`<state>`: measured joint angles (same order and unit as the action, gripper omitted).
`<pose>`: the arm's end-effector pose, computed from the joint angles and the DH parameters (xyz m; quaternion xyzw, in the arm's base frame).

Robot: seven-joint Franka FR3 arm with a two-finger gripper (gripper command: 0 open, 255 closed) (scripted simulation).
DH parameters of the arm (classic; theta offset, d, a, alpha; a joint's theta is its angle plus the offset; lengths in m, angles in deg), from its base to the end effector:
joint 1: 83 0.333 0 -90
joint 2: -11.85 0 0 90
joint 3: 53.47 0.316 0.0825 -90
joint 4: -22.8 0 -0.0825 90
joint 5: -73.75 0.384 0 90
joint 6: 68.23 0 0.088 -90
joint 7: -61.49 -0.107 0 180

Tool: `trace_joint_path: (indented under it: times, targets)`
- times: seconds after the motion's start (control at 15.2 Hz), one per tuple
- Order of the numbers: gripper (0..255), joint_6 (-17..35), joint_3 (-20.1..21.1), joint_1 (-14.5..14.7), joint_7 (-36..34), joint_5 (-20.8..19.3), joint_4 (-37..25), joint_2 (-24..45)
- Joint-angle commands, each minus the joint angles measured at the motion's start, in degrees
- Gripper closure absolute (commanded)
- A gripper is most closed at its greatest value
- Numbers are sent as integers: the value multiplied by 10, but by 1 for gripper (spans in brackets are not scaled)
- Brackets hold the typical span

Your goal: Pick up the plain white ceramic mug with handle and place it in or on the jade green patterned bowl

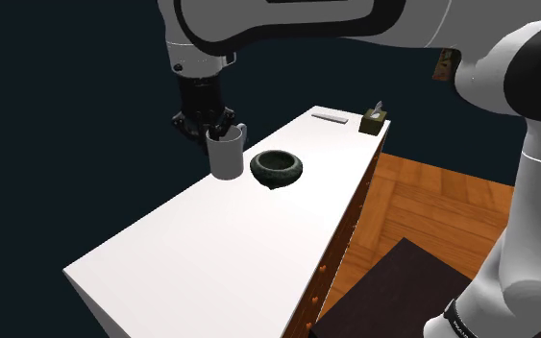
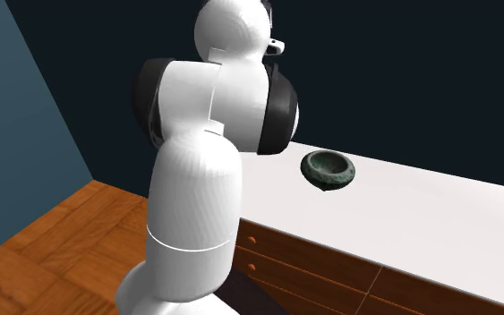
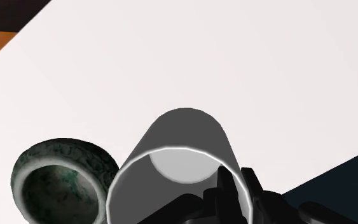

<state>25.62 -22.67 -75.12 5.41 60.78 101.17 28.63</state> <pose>0.5402 0.3420 0.5723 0.9872 -0.1546 0.0343 0.0201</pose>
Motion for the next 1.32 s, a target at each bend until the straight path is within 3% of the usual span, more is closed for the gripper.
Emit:
trace_joint_path:
  times: [0.0,0.53,1.25]
  targets:
    - [255,6,-7,-24,29,10,16,-16]
    - [255,16,-42,-99,137,34,41,-46]
    - [255,13,-87,-174,259,41,9,-27]
